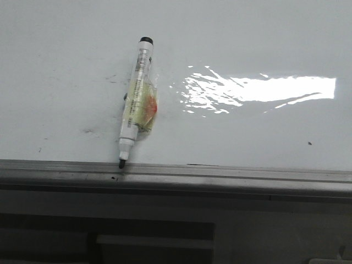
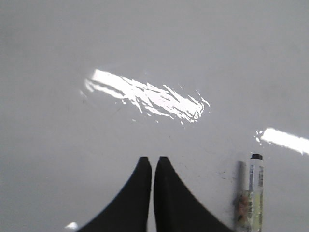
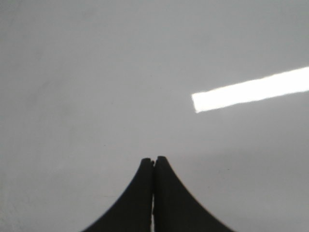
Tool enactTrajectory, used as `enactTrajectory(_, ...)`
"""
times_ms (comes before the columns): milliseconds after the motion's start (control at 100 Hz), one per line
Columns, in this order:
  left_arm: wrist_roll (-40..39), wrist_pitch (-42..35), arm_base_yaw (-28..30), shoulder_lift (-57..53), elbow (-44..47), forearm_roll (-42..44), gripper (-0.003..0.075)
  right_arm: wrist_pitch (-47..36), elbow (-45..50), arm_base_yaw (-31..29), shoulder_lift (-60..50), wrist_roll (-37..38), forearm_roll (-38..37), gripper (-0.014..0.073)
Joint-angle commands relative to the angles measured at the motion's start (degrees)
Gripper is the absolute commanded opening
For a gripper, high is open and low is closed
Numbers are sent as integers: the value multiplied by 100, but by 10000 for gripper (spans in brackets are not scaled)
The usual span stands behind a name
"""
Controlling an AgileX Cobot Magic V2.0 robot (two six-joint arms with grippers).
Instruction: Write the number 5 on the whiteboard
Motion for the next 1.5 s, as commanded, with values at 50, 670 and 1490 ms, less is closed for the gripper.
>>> enactTrajectory(50, 42, 416, 17, 997, -1055, 1005, 0, 774, -914, 6, 607, -612, -251, -48)
enactTrajectory(670, 2595, 429, -1843, 4341, -1929, -1580, 376, 1609, -1927, 653, 1916, -1885, 817, 406)
enactTrajectory(1490, 2595, -1482, -3762, 7126, -2773, -2200, 295, 1629, -1927, 869, 2221, -1885, 841, 406)
